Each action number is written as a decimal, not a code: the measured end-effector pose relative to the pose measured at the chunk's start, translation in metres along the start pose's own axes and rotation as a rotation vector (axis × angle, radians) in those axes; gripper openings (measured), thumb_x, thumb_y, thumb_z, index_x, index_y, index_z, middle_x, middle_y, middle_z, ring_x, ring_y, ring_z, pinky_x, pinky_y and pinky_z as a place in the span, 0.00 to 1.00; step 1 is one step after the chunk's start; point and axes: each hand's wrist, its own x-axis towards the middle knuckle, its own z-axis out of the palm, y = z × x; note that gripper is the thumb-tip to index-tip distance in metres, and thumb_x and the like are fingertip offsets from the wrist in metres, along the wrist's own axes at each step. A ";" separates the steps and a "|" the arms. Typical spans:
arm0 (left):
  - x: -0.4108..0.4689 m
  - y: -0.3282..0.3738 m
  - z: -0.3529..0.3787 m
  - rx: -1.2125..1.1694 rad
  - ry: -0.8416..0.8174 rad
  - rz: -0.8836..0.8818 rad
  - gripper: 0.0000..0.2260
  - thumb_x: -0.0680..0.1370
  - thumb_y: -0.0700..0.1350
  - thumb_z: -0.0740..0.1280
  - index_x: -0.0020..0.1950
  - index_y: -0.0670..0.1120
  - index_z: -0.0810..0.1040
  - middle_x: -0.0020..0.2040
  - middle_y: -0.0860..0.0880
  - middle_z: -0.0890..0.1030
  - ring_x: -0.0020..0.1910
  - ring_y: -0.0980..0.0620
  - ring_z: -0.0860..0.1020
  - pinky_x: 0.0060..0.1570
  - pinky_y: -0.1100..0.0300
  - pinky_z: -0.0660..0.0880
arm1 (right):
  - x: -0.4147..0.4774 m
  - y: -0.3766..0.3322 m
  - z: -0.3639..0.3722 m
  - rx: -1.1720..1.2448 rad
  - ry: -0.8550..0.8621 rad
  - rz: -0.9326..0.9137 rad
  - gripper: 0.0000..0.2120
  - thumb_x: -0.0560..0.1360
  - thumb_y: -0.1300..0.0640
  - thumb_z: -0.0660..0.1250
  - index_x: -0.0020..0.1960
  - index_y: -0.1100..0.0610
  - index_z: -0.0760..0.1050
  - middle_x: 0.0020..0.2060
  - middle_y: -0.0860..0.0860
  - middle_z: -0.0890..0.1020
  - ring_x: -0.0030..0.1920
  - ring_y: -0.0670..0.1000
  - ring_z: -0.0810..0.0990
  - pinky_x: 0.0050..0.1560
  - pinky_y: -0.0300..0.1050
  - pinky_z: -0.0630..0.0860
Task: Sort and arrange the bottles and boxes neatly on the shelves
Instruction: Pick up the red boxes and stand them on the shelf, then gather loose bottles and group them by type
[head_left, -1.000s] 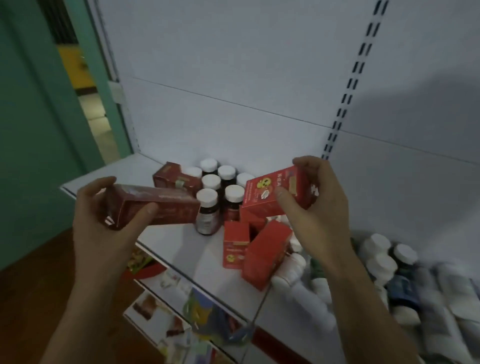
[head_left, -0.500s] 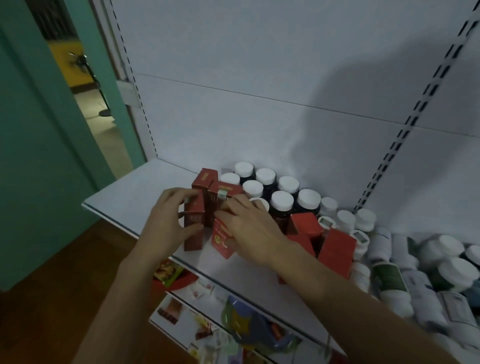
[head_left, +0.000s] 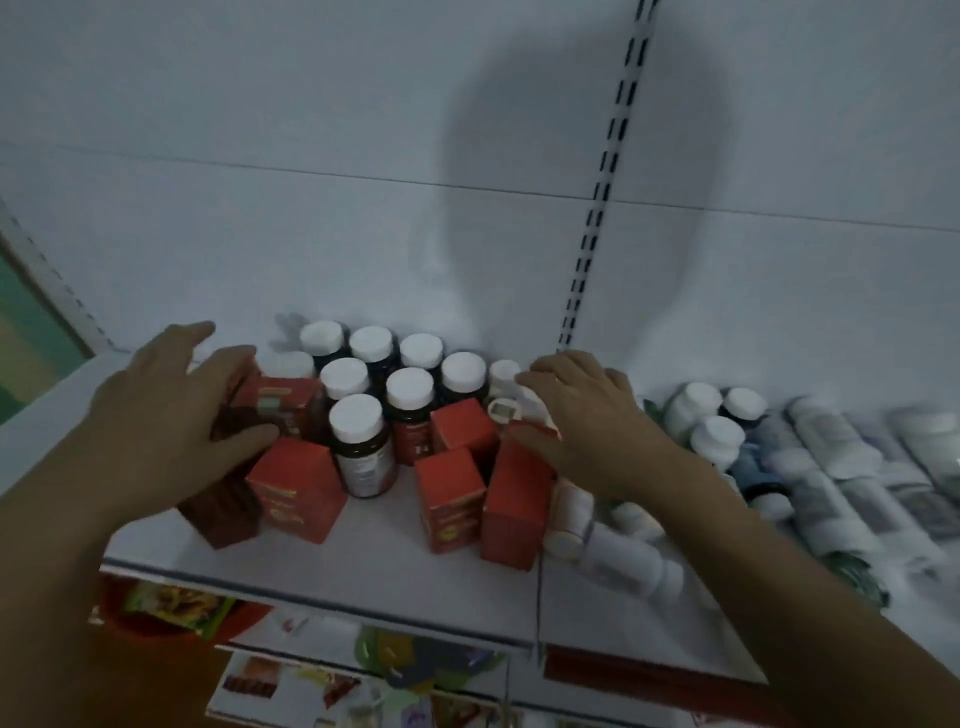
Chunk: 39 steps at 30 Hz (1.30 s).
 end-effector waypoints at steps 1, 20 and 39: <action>0.012 0.019 -0.001 0.011 0.004 0.046 0.37 0.71 0.67 0.69 0.74 0.48 0.71 0.75 0.34 0.66 0.74 0.32 0.64 0.65 0.29 0.67 | -0.011 0.018 -0.005 -0.011 -0.009 0.062 0.29 0.79 0.36 0.61 0.75 0.49 0.67 0.73 0.48 0.68 0.74 0.54 0.62 0.69 0.58 0.65; 0.032 0.497 0.061 -0.148 -0.193 0.685 0.33 0.77 0.64 0.66 0.79 0.55 0.62 0.80 0.49 0.58 0.79 0.48 0.56 0.73 0.45 0.63 | -0.353 0.319 -0.090 -0.072 -0.146 0.799 0.33 0.76 0.32 0.60 0.76 0.46 0.62 0.72 0.51 0.68 0.72 0.58 0.64 0.67 0.62 0.68; -0.026 0.749 0.110 -0.203 -0.292 0.972 0.29 0.77 0.64 0.62 0.76 0.58 0.63 0.74 0.56 0.67 0.73 0.52 0.65 0.69 0.45 0.68 | -0.494 0.429 -0.055 0.303 0.050 0.974 0.33 0.76 0.37 0.68 0.75 0.43 0.61 0.69 0.50 0.69 0.66 0.54 0.70 0.64 0.53 0.74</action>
